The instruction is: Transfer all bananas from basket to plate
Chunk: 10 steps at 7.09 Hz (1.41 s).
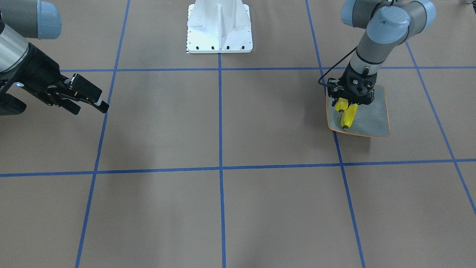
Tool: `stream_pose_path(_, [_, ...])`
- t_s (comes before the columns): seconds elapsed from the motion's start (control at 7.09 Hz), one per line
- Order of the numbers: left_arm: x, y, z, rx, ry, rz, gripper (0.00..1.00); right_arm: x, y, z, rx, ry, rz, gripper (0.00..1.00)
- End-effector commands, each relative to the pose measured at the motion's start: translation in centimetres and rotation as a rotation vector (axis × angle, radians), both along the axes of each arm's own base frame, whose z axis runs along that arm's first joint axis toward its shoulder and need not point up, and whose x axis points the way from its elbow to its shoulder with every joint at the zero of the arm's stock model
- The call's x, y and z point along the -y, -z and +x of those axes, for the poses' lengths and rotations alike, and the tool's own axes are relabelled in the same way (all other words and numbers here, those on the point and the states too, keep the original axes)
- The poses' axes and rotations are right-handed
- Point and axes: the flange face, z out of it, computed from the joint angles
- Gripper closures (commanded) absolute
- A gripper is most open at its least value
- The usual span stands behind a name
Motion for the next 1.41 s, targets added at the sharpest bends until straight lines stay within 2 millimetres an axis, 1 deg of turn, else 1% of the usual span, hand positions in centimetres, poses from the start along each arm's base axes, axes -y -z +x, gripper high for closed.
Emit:
stream_pose_path(0.0, [0.2,-1.0,0.5,0.017,-0.023,0.007,0.9,0.0,0.0,0.0,-0.001,0.0,0.001,0.0])
stream_pose_path(0.14, [0.3,-1.4,0.5,0.029,-0.069,0.048,0.19,0.0,-0.1,0.0,-0.001,0.001,-0.001,0.0])
stream_pose_path(0.28, [0.4,-1.4,0.2,0.025,-0.073,0.055,0.0,0.1,-0.3,0.0,-0.003,0.0,-0.003,0.0])
stream_pose_path(0.56, [0.5,-0.2,-0.2,0.003,-0.074,0.065,0.0,0.1,-0.3,0.0,-0.003,0.003,-0.002,0.0])
stream_pose_path(0.7, [1.1,0.6,-0.9,-0.007,-0.057,0.07,0.0,0.2,-0.6,0.4,-0.007,-0.001,0.001,0.0])
stream_pose_path(0.85, [1.9,1.0,-2.1,-0.02,-0.04,0.061,0.0,0.6,-1.1,1.8,-0.016,-0.006,0.03,0.0])
stream_pose_path(0.99, [3.6,2.2,-3.8,-0.06,-0.03,0.013,0.0,0.8,-3.7,3.8,-0.051,-0.001,0.066,0.0])
stream_pose_path(1.13, [5.1,5.5,-3.8,-0.067,-0.028,-0.018,0.0,1.2,-7.9,6.8,-0.107,0.016,0.127,0.0])
stream_pose_path(1.27, [6.4,8.9,-2.8,-0.05,-0.025,-0.039,0.0,1.0,-12.8,10.1,-0.166,0.052,0.195,0.0])
